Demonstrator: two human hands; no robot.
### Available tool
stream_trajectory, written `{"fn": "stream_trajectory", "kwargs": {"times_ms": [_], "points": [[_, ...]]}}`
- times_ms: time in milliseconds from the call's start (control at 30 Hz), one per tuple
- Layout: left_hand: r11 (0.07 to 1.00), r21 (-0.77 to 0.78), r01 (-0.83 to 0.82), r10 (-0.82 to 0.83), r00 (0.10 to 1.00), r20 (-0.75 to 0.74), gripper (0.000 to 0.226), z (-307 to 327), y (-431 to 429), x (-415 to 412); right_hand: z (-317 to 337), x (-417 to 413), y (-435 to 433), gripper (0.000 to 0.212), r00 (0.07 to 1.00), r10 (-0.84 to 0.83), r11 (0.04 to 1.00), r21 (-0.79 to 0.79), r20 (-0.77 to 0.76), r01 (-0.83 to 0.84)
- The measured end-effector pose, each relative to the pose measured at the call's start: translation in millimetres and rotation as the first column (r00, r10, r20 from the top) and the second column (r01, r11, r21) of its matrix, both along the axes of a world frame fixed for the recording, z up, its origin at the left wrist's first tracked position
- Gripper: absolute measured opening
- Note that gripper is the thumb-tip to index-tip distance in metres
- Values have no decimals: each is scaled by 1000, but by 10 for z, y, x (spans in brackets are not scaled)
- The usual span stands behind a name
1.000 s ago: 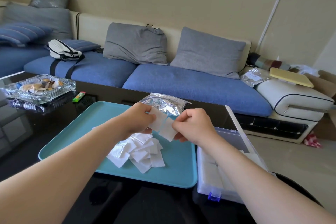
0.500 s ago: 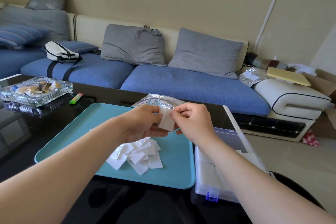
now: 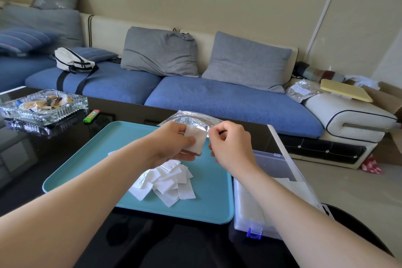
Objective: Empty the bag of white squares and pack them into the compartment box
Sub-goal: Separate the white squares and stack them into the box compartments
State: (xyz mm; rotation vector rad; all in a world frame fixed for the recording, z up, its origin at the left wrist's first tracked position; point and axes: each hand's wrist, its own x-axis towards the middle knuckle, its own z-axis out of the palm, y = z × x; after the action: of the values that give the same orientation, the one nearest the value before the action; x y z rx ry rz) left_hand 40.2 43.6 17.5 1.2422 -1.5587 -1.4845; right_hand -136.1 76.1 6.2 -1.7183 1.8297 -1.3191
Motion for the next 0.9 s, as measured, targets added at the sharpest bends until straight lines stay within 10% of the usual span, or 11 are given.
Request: {"fn": "stream_trajectory", "kwargs": {"times_ms": [233,600,767,900], "points": [[992,-49,-119,123,989,79,22,-53,-98,108,-69,178,237,63,800,471,727,677,-372,-113],[997,-64,-53,62,987,147,27,-67,-82,86,-81,325,236,42,745,543,684,719,-387,-124],[994,-79,-78,93,975,200,22,-101,-109,119,-45,196,136,10,917,366,623,774,-158,-116],[996,-83,-39,60,962,265,22,-127,-106,139,-31,-14,101,5,978,210,791,584,20,-182]]}}
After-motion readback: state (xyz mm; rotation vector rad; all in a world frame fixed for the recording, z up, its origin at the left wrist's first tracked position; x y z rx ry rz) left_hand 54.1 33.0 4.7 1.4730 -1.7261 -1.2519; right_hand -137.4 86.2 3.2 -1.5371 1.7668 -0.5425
